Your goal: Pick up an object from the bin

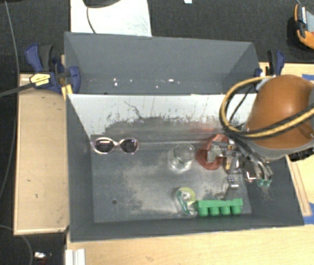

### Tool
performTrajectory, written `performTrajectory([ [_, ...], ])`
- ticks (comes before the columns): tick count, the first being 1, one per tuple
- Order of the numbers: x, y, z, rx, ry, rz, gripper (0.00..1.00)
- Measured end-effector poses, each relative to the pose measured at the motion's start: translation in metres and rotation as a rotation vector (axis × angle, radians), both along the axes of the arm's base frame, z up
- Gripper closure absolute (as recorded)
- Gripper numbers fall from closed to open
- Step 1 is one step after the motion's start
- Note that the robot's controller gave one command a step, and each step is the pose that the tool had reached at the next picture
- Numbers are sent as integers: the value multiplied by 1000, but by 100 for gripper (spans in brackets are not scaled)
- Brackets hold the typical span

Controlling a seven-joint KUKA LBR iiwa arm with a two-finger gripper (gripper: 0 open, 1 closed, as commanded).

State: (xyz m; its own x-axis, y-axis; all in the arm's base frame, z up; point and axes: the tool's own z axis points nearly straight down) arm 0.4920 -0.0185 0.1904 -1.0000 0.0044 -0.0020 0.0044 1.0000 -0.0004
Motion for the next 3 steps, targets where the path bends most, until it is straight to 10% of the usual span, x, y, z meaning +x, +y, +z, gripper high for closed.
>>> performTrajectory([
  [1,0,0,0,0,0,0,0],
  [2,15,-68,-59,-2,2,2,0],
  [3,13,-36,-25,4,-16,-1,0],
])
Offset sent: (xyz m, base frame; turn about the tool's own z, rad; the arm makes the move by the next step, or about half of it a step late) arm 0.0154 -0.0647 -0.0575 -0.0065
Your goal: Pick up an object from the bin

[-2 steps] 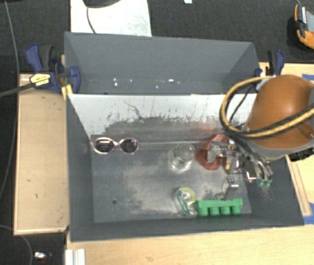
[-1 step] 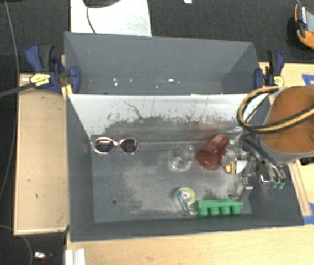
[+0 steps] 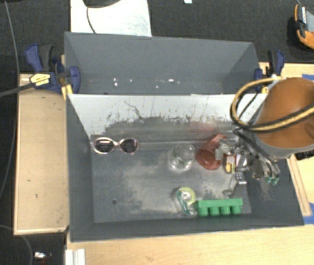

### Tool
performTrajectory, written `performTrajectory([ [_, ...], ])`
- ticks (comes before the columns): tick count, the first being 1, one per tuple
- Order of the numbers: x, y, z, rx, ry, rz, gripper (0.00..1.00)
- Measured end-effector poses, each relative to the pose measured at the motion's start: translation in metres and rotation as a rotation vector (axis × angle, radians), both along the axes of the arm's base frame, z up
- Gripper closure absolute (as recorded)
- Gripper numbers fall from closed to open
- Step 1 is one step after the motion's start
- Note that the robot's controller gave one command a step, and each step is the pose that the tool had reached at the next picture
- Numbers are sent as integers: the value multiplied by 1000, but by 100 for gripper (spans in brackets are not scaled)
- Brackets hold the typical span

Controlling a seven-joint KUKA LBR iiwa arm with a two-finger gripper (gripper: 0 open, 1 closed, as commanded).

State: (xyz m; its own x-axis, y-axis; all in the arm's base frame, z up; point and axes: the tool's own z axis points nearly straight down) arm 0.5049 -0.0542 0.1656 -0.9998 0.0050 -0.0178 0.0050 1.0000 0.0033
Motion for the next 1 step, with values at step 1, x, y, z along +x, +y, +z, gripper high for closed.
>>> performTrajectory([
  [1,11,5,-80,-9,6,422,0],
])
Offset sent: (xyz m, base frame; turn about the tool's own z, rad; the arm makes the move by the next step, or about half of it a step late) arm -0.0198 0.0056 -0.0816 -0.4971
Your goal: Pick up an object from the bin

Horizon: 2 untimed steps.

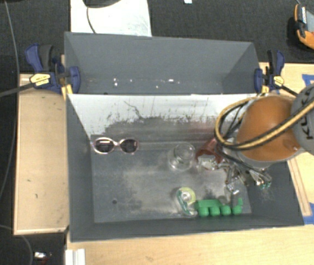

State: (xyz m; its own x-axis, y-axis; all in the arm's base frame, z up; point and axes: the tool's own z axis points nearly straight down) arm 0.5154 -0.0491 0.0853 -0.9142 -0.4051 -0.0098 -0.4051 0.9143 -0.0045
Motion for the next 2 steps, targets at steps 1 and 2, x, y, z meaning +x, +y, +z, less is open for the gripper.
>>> performTrajectory([
  [1,-30,1,0,2,-7,72,0],
  [2,-32,-13,-14,5,-3,-250,100],
])
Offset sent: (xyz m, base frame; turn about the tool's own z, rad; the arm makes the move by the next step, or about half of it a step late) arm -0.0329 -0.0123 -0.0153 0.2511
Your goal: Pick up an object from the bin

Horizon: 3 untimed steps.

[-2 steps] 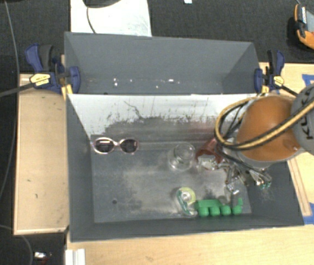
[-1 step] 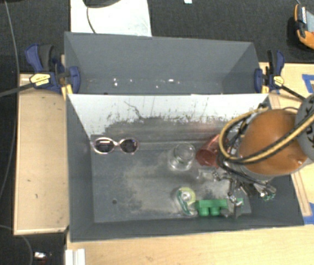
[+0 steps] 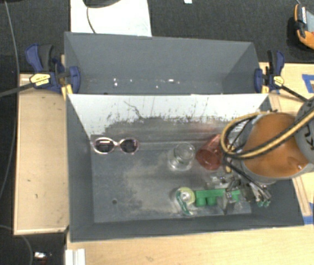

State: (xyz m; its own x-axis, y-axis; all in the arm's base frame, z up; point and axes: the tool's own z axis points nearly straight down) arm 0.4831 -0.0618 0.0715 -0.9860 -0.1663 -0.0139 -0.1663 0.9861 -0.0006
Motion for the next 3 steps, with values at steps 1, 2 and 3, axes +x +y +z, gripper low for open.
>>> performTrajectory([
  [1,0,0,0,0,0,1,100],
  [2,1,-1,19,0,-4,12,100],
  [3,-1,6,117,1,2,2,100],
])
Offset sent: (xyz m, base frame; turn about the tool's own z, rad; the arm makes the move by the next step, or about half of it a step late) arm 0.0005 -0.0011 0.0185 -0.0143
